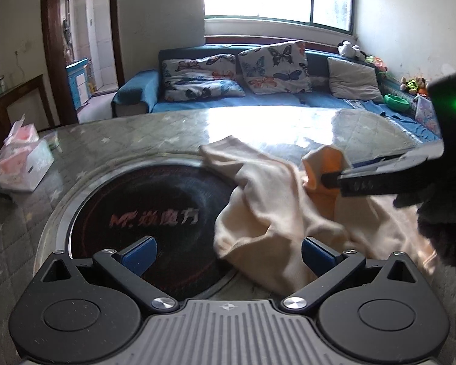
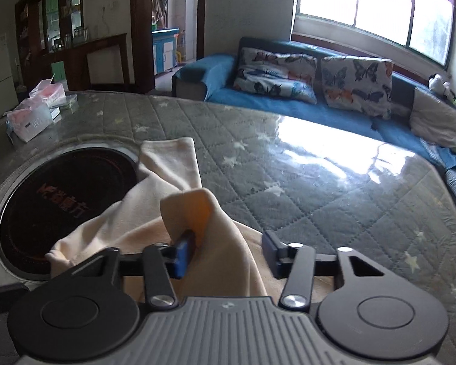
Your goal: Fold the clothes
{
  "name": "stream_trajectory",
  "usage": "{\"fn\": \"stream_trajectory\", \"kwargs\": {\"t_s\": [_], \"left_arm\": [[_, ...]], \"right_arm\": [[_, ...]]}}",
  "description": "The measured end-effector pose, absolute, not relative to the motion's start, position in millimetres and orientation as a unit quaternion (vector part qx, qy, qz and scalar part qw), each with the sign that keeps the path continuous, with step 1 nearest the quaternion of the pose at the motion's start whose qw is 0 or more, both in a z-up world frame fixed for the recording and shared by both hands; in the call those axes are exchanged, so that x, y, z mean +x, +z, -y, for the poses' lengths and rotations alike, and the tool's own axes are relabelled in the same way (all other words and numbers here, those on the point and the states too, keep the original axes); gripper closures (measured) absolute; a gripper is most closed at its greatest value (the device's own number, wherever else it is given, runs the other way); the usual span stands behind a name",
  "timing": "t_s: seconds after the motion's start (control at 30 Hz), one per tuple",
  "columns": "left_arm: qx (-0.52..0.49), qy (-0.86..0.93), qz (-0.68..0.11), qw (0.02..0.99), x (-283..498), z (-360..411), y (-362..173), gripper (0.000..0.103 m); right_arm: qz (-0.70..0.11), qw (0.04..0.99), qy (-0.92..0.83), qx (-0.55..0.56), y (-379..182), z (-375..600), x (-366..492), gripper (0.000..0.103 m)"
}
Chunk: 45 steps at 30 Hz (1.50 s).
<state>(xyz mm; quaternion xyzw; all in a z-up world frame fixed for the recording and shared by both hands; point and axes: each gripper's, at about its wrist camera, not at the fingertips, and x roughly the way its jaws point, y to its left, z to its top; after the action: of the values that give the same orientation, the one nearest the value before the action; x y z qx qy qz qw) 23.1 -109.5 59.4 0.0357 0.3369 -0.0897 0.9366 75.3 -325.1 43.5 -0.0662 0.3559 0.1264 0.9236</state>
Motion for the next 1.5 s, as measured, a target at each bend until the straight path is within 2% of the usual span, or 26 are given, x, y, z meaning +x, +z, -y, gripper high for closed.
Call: {"fn": "stream_trajectory", "kwargs": {"t_s": [0.03, 0.1, 0.17, 0.33, 0.43, 0.63, 0.7, 0.73, 0.8, 0.9, 1.17, 1.5], "left_arm": [[0.038, -0.094, -0.332, 0.938, 25.8, 112.3, 61.6, 0.0], [0.042, -0.103, -0.319, 0.941, 31.5, 119.1, 65.9, 0.0], [0.047, -0.118, -0.307, 0.943, 39.6, 127.9, 69.1, 0.0], [0.081, -0.152, -0.305, 0.936, 63.2, 154.4, 64.2, 0.001], [0.101, -0.163, -0.318, 0.929, 76.6, 164.8, 56.1, 0.009], [0.102, -0.182, -0.354, 0.912, 92.6, 170.9, 45.4, 0.038], [0.102, -0.187, -0.361, 0.908, 94.4, 170.5, 42.3, 0.061], [0.101, -0.189, -0.366, 0.906, 95.3, 170.1, 40.6, 0.066], [0.088, -0.199, -0.376, 0.901, 96.6, 165.9, 38.6, 0.085], [0.069, -0.207, -0.378, 0.9, 93.8, 157.8, 40.5, 0.094], [0.011, -0.214, -0.371, 0.903, 82.9, 128.5, 59.1, 0.1], [-0.035, -0.21, -0.379, 0.901, 73.9, 108.1, 71.2, 0.1]], "right_arm": [[-0.358, 0.922, 0.13, -0.063, 41.7, 327.4, 77.3, 0.069], [-0.361, 0.922, 0.132, -0.054, 41.0, 333.1, 76.9, 0.085], [-0.359, 0.923, 0.128, -0.043, 42.1, 340.3, 74.5, 0.09], [-0.351, 0.929, 0.114, -0.023, 47.7, 360.7, 64.7, 0.094], [-0.347, 0.932, 0.103, -0.009, 52.9, 373.7, 58.2, 0.094], [-0.348, 0.933, 0.087, 0.027, 62.6, 403.0, 49.2, 0.094], [-0.348, 0.933, 0.082, 0.042, 65.1, 413.4, 45.2, 0.095], [-0.346, 0.934, 0.076, 0.039, 66.2, 417.0, 42.3, 0.095], [-0.344, 0.935, 0.069, 0.039, 67.9, 421.9, 37.7, 0.095], [-0.338, 0.939, 0.054, 0.039, 72.1, 431.7, 27.1, 0.095], [-0.314, 0.948, 0.016, 0.047, 84.9, 458.6, -7.0, 0.095], [-0.316, 0.948, -0.001, 0.045, 89.1, 470.8, -40.0, 0.094]]}}
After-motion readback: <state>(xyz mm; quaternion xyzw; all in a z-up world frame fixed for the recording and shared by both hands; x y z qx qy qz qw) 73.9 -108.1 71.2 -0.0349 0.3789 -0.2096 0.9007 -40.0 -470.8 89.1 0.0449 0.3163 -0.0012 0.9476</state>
